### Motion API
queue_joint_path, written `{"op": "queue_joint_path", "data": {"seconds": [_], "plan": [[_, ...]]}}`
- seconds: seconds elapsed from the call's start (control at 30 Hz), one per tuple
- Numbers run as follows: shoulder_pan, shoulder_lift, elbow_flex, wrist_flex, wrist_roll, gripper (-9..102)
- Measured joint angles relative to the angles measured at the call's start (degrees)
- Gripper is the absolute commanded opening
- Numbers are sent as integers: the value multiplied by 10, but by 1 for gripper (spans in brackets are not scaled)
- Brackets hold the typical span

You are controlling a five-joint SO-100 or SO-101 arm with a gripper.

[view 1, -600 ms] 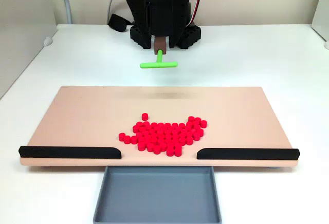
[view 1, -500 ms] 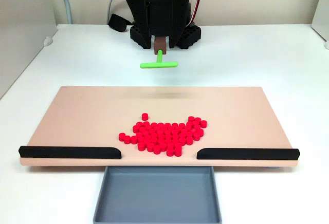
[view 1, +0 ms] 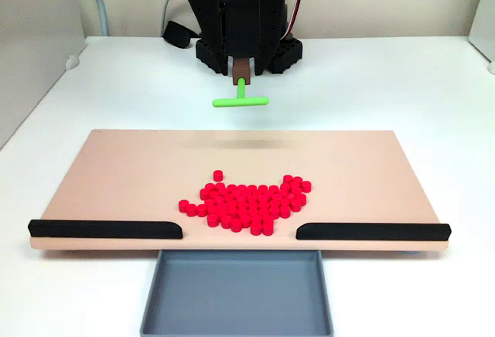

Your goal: Gather the bottom side granules

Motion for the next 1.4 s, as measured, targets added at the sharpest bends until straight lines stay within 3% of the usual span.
{"op": "queue_joint_path", "data": {"seconds": [1.4], "plan": [[5,0,0,0,-15,0]]}}
